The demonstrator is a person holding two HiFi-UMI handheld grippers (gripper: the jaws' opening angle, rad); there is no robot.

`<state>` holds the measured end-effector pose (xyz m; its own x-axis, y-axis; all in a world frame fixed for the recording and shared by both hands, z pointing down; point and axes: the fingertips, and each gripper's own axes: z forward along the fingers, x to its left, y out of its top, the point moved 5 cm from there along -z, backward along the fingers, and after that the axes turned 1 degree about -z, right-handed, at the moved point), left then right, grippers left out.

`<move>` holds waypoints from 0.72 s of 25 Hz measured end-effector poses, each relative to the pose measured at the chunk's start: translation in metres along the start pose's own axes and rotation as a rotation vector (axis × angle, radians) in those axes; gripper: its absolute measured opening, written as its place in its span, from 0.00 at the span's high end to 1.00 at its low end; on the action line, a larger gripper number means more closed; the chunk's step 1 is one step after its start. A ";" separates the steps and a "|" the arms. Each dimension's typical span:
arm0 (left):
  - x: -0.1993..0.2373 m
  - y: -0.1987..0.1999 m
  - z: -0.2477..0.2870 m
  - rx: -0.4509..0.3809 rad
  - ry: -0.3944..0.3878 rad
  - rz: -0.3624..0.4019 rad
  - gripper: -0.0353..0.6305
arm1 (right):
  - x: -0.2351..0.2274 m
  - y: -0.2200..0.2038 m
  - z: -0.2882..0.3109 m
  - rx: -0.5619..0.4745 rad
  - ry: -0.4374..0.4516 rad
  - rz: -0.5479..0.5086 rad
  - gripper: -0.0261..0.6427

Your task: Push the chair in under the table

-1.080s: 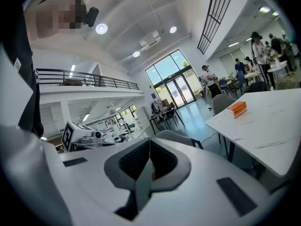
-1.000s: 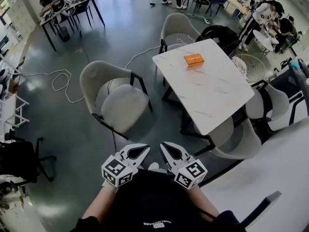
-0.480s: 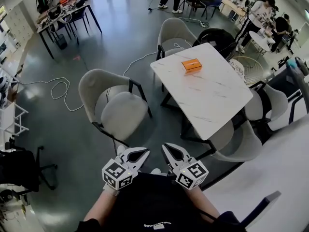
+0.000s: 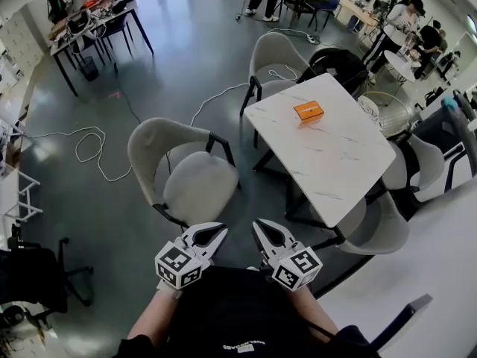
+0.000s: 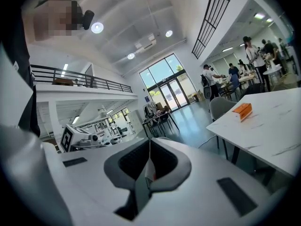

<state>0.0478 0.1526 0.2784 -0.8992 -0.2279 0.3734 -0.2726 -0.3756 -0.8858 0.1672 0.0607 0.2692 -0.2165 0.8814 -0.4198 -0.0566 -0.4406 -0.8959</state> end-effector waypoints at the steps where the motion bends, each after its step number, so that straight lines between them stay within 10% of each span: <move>1: 0.014 0.004 -0.005 -0.005 0.006 0.005 0.94 | 0.001 -0.001 0.012 0.004 0.005 0.006 0.94; 18: 0.245 0.038 -0.078 0.061 0.128 0.055 0.86 | 0.039 -0.003 0.208 0.097 -0.026 -0.080 0.93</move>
<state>-0.2094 0.1530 0.3149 -0.9496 -0.1349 0.2831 -0.2038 -0.4208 -0.8840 -0.0435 0.0607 0.2858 -0.2324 0.9102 -0.3428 -0.1680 -0.3847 -0.9076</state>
